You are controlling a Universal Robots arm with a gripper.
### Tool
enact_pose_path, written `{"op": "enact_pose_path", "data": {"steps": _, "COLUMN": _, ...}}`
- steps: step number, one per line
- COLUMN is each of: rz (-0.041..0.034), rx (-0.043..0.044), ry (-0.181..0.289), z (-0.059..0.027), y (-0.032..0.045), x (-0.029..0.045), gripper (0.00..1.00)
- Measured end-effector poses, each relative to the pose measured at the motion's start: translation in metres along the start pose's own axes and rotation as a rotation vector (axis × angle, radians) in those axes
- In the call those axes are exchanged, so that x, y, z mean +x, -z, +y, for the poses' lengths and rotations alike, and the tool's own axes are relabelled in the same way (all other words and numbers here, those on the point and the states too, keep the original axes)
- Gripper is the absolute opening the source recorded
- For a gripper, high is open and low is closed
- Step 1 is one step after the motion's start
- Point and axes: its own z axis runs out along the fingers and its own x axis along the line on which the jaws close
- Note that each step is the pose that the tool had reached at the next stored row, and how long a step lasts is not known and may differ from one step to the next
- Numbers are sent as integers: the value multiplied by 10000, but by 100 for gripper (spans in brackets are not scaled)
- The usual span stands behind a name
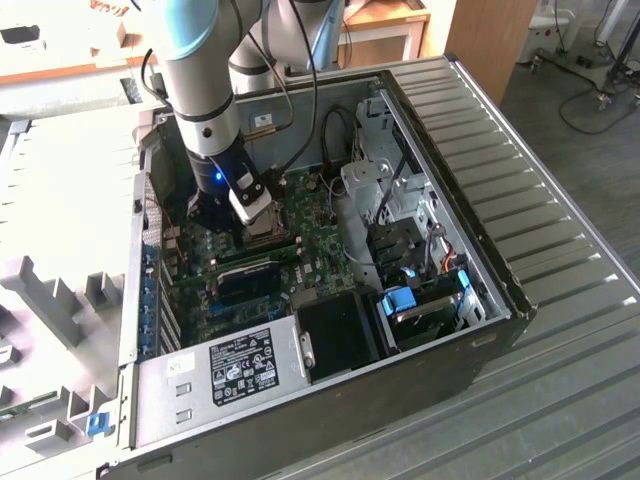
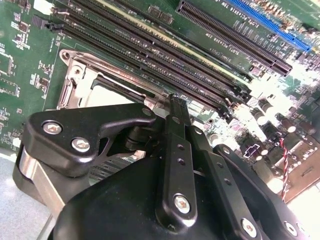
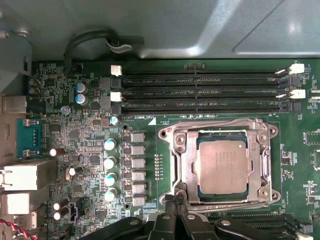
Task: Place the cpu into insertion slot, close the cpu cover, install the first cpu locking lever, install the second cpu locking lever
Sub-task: 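Install the second cpu locking lever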
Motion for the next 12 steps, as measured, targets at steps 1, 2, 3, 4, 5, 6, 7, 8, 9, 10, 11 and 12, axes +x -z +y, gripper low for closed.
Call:
{"op": "enact_pose_path", "data": {"steps": 1, "rz": 2, "rx": -31, "ry": -2, "z": 0, "y": 0, "x": 0, "gripper": 11}}
{"op": "enact_pose_path", "data": {"steps": 2, "rz": 2, "rx": -54, "ry": -3, "z": 0, "y": 0, "x": 1, "gripper": 11}}
{"op": "enact_pose_path", "data": {"steps": 3, "rz": 2, "rx": -67, "ry": -4, "z": 0, "y": -1, "x": 1, "gripper": 11}}
{"op": "enact_pose_path", "data": {"steps": 4, "rz": 2, "rx": -73, "ry": -4, "z": 0, "y": -2, "x": 1, "gripper": 11}}
{"op": "enact_pose_path", "data": {"steps": 5, "rz": 1, "rx": -79, "ry": -3, "z": 0, "y": -3, "x": 2, "gripper": 11}}
{"op": "enact_pose_path", "data": {"steps": 6, "rz": 1, "rx": -83, "ry": -2, "z": 0, "y": -4, "x": 4, "gripper": 11}}
{"op": "enact_pose_path", "data": {"steps": 7, "rz": 2, "rx": -86, "ry": -2, "z": 0, "y": -6, "x": 6, "gripper": 11}}
{"op": "enact_pose_path", "data": {"steps": 8, "rz": 3, "rx": -87, "ry": -4, "z": 0, "y": -7, "x": 8, "gripper": 11}}
{"op": "enact_pose_path", "data": {"steps": 9, "rz": 4, "rx": -88, "ry": -4, "z": -1, "y": -7, "x": 10, "gripper": 11}}
{"op": "enact_pose_path", "data": {"steps": 10, "rz": 4, "rx": -90, "ry": -3, "z": -1, "y": -9, "x": 11, "gripper": 11}}
{"op": "enact_pose_path", "data": {"steps": 11, "rz": 3, "rx": -92, "ry": -4, "z": -1, "y": -10, "x": 14, "gripper": 11}}
{"op": "enact_pose_path", "data": {"steps": 12, "rz": 3, "rx": -94, "ry": -4, "z": -1, "y": -11, "x": 15, "gripper": 11}}
